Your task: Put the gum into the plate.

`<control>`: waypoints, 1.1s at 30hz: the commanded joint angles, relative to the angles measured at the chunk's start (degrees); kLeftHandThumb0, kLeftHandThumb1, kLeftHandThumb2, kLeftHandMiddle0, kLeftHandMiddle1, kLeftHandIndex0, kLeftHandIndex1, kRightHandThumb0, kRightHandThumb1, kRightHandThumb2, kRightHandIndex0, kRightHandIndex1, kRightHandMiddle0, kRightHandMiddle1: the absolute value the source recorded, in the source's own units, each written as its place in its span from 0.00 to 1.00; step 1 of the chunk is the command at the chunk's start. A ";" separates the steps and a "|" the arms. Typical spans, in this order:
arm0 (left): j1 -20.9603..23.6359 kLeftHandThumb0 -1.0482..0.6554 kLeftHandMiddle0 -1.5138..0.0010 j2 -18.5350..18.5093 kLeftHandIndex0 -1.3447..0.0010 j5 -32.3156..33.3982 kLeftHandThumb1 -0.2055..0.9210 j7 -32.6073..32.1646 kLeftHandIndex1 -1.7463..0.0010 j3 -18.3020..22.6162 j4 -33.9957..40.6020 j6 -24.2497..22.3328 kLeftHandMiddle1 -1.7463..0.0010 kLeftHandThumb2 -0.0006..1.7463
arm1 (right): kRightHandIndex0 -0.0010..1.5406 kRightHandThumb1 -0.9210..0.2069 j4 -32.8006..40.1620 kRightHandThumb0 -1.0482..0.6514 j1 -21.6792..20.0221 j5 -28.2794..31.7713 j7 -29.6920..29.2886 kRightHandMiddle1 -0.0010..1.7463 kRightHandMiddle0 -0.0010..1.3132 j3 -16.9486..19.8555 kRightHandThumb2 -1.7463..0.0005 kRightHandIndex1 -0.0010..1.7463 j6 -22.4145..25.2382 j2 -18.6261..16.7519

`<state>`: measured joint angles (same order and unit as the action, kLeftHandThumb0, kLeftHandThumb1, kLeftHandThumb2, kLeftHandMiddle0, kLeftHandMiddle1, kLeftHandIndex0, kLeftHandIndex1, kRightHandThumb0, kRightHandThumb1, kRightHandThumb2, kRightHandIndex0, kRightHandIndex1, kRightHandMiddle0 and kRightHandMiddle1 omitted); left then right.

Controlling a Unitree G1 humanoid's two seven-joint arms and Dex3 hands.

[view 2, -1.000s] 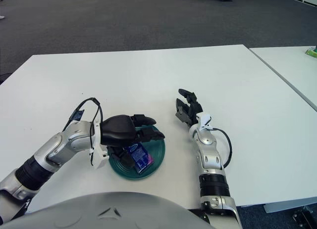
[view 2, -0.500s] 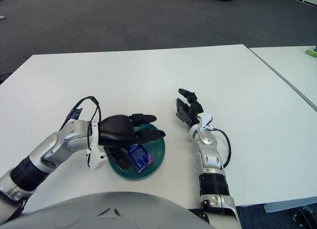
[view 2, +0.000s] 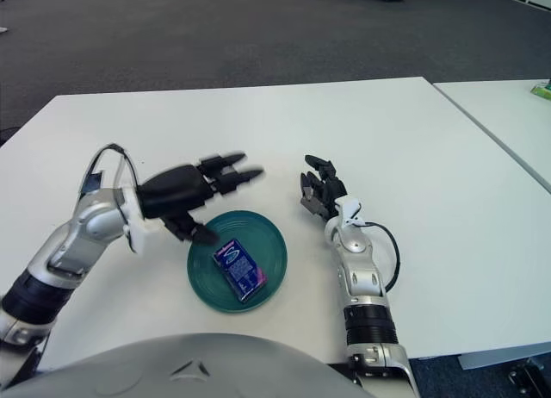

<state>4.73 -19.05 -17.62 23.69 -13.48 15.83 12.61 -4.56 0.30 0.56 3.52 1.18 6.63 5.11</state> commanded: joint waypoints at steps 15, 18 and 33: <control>-15.47 0.00 1.00 39.84 1.00 32.93 1.00 -38.71 1.00 10.07 1.99 -11.39 1.00 0.47 | 0.20 0.00 1.99 0.26 1.99 -2.39 -0.72 0.32 0.00 -1.67 0.56 0.01 4.22 0.19; -16.73 0.00 1.00 36.70 1.00 34.05 1.00 -40.09 1.00 10.65 1.98 -12.01 1.00 0.49 | 0.20 0.00 2.21 0.26 2.46 -2.18 -0.62 0.32 0.00 -1.79 0.56 0.01 3.91 0.03; -21.83 0.02 0.91 22.99 0.93 19.47 1.00 -37.62 0.95 8.35 -7.20 -4.62 0.98 0.58 | 0.20 0.00 4.48 0.26 3.78 -2.28 -0.58 0.32 0.00 -2.02 0.56 0.01 4.81 0.00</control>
<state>-15.16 5.41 5.12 -15.40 -4.28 10.25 5.34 0.13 2.96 -1.54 2.73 -0.51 9.52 5.12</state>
